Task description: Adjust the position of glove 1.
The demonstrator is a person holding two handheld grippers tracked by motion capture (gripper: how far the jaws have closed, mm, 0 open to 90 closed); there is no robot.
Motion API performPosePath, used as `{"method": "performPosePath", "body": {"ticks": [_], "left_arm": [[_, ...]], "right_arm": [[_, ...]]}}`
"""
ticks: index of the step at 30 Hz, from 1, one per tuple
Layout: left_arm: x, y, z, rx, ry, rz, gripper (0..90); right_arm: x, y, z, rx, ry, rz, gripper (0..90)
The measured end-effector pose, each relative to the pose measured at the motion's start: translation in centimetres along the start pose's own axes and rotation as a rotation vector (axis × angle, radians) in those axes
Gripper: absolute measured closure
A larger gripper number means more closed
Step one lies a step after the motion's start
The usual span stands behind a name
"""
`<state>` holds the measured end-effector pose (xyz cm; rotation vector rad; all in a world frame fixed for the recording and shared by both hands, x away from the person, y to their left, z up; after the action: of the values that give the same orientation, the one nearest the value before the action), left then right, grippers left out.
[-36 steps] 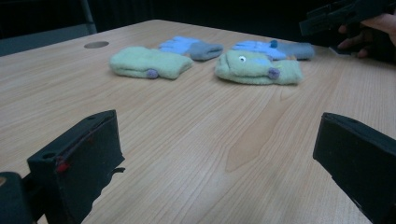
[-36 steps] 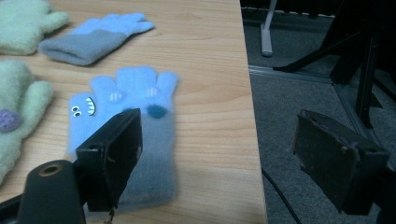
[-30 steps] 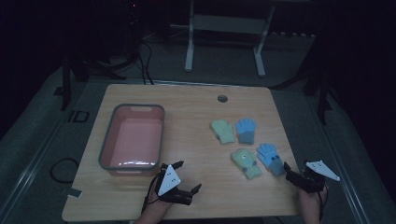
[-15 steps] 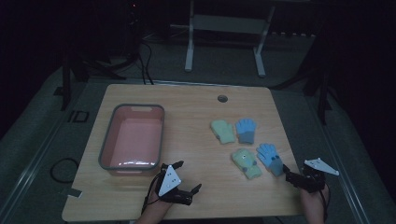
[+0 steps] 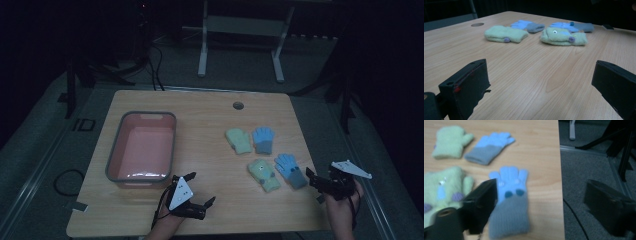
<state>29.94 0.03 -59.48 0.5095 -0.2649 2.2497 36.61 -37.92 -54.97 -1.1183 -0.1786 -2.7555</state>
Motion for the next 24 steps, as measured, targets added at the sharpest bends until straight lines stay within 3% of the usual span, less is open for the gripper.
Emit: {"method": "performPosePath", "body": {"ticks": [5, 6, 9, 16, 24], "left_arm": [[0.0, 0.0, 0.0, -0.002, -0.001, 0.0, 1.2], [0.0, 0.0, 0.0, 0.0, 0.0, -0.001, 1.2], [0.0, 0.0, 0.0, -0.001, 0.0, -0.002, 1.1], [0.0, 0.0, 0.0, -0.003, 0.0, -0.003, 1.1], [0.0, 0.0, 0.0, -0.002, 0.0, -0.004, 1.2]], "right_arm": [[1.4, -0.5, 1.9, 0.024, 0.024, 0.031, 19.3], [1.7, -0.5, 2.2, 0.013, 0.023, 0.032, 23.7], [2.5, -0.1, 3.3, -0.013, 0.038, 0.02, 24.3], [3.6, -1.0, 6.1, 0.019, 0.074, 0.018, 12.3], [3.5, -3.5, 8.9, 0.065, 0.11, 0.075, 11.1]]}}
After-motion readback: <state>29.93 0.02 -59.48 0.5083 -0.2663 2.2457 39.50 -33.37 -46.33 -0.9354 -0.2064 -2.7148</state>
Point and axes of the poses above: each handheld gripper's, and its own axes: x roughly backward along the jaws, z roughly out of its top, y roughly to its right, the point moved 10 cm from there along -x, roughly forward along the jaws, and after that the axes turned 10 degrees about -y, right-handed, at the moved point
